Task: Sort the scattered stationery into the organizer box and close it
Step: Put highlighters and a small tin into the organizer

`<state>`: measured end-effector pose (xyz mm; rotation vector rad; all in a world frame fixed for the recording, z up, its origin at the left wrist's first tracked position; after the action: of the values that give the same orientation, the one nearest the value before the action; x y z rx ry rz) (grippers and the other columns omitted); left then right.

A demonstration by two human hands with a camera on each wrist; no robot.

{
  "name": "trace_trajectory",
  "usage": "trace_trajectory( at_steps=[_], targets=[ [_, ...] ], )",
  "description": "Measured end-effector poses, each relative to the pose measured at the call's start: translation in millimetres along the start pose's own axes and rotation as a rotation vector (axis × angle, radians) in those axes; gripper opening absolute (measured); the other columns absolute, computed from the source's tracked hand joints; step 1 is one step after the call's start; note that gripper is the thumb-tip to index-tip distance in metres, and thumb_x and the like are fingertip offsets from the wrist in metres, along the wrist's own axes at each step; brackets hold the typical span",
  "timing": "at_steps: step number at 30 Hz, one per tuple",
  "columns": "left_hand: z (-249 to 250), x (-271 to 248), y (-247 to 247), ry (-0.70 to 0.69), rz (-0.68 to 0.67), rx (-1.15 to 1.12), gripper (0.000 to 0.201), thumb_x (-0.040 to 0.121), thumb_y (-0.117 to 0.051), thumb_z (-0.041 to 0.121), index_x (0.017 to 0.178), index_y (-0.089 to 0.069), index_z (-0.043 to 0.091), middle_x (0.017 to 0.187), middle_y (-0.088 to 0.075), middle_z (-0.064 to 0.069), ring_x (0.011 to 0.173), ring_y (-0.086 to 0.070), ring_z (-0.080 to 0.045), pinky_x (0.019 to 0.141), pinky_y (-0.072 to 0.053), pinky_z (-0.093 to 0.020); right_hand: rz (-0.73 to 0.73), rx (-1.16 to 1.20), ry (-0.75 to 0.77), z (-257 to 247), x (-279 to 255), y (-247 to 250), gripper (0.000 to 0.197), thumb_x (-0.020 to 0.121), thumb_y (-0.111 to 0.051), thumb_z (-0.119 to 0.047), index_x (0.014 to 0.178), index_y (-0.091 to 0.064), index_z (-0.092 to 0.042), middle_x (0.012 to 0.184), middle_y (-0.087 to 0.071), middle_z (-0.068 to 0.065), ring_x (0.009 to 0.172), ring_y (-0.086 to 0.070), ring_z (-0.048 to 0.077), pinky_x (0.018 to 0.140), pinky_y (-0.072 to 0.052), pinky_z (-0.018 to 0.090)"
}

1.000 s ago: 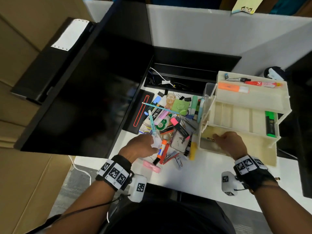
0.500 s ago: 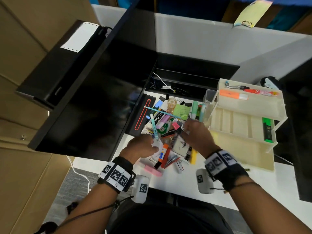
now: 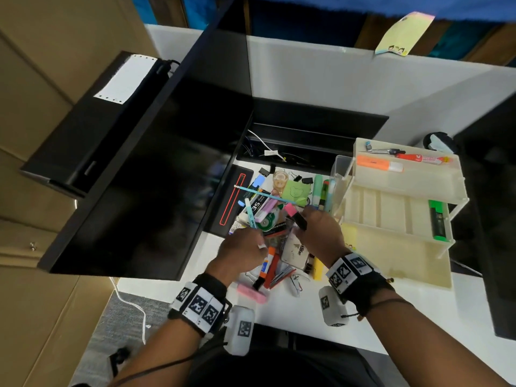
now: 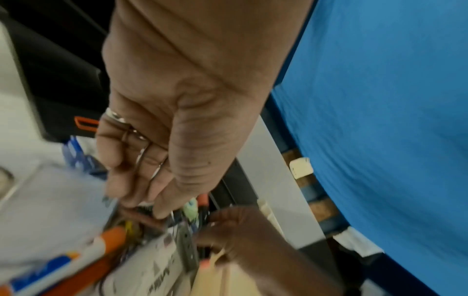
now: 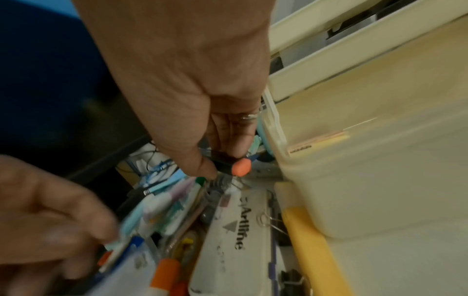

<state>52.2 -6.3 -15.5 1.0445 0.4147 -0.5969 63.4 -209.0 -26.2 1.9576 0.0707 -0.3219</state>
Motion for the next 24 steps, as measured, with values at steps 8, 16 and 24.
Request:
trace_trajectory(
  at_steps=[8, 16, 24],
  targets=[
    [89, 28, -57, -0.432, 0.128, 0.283, 0.053, 0.08, -0.08, 0.009, 0.128, -0.061, 0.017, 0.133, -0.059, -0.007, 0.12, -0.058, -0.026, 0.096, -0.054, -0.037, 0.023, 0.231, 0.019, 39, -32, 62, 0.027, 0.085, -0.074, -0.024, 0.07, -0.053, -0.026, 0.068, -0.056, -0.005, 0.061, -0.052, 0.02, 0.052, -0.036, 0.029],
    [115, 48, -75, -0.554, 0.07, 0.613, 0.05, 0.088, -0.058, 0.007, 0.137, -0.053, 0.016, 0.144, -0.05, -0.006, 0.129, -0.048, -0.037, 0.099, -0.049, -0.051, 0.069, 0.333, 0.017, 87, -34, 107, 0.024, 0.094, -0.07, -0.038, 0.088, -0.06, -0.018, 0.083, -0.061, 0.001, 0.076, -0.058, 0.019, 0.069, -0.048, 0.038],
    [114, 60, -77, -0.511, -0.062, 0.7, 0.077, 0.072, -0.077, 0.019, 0.141, -0.044, 0.015, 0.14, -0.052, -0.012, 0.132, -0.046, -0.039, 0.109, -0.043, -0.056, -0.034, 0.327, 0.036, 99, -34, 126, 0.028, 0.093, -0.071, -0.039, 0.076, -0.052, -0.028, 0.069, -0.059, -0.004, 0.064, -0.054, 0.013, 0.058, -0.039, 0.03]
  ],
)
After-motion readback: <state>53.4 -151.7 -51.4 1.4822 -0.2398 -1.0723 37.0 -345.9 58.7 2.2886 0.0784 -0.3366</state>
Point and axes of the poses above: each hand's wrist, its own x-axis towards the middle knuckle, its own y-axis out of the back of the hand, z = x × y, the point moved 6 cm from there along x, towards the middle knuckle
